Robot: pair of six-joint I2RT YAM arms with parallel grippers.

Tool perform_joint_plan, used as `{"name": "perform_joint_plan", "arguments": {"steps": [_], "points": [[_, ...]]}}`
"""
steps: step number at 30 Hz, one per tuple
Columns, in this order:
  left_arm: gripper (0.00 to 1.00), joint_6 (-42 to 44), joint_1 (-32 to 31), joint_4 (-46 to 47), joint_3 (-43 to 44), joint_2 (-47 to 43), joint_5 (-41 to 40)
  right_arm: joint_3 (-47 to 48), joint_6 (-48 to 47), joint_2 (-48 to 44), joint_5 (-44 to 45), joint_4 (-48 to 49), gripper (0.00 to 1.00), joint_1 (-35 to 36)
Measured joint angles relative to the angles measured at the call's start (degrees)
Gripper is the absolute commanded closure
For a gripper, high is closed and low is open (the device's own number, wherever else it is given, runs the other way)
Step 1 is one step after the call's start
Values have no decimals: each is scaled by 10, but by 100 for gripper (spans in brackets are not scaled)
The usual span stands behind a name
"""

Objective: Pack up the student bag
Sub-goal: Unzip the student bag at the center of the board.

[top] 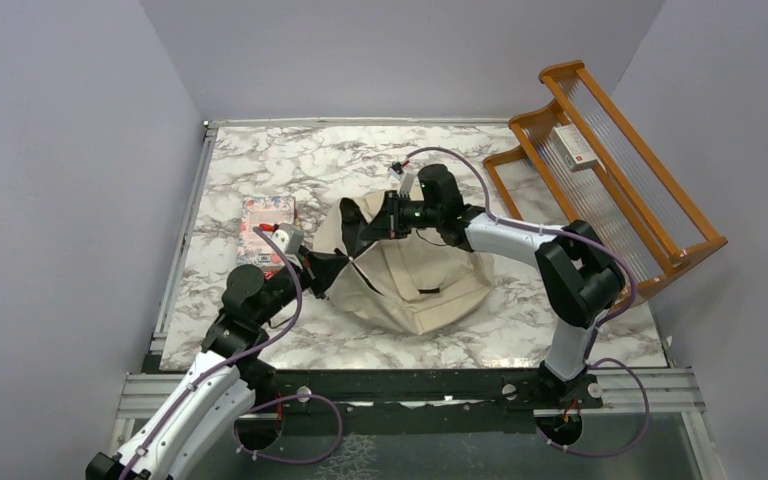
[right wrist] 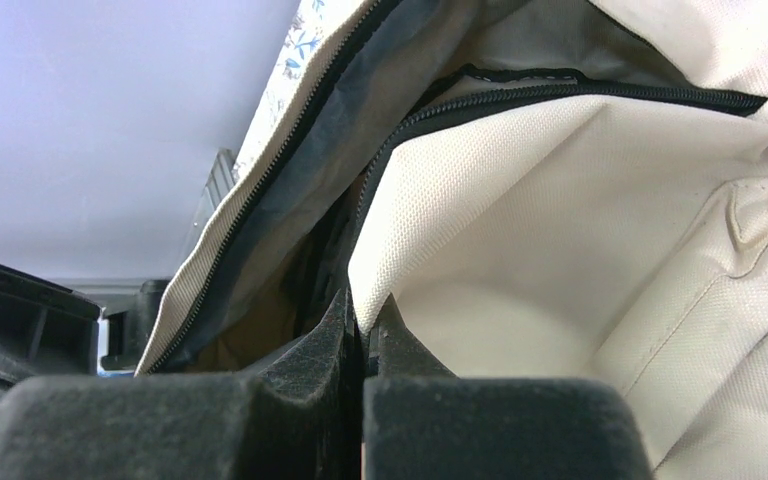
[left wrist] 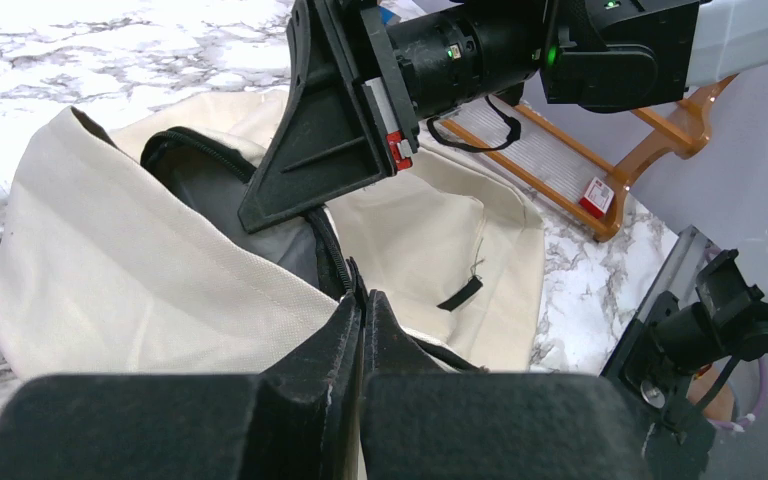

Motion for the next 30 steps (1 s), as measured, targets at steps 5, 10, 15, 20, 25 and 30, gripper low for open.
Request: {"name": "perform_joint_plan", "arguments": {"steps": [5, 10, 15, 20, 25, 30], "points": [[100, 18, 0, 24, 0, 24, 25, 25, 9, 15, 5, -7, 100, 0], [100, 28, 0, 25, 0, 27, 41, 70, 18, 33, 17, -27, 100, 0], [100, 32, 0, 25, 0, 22, 49, 113, 21, 54, 24, -46, 100, 0], [100, 36, -9, 26, 9, 48, 58, 129, 22, 67, 24, -56, 100, 0], [100, 51, -44, 28, 26, 88, 57, 132, 26, 70, 28, -59, 100, 0], [100, 67, -118, 33, 38, 130, 21, 146, 33, 76, 31, -70, 100, -2]]}}
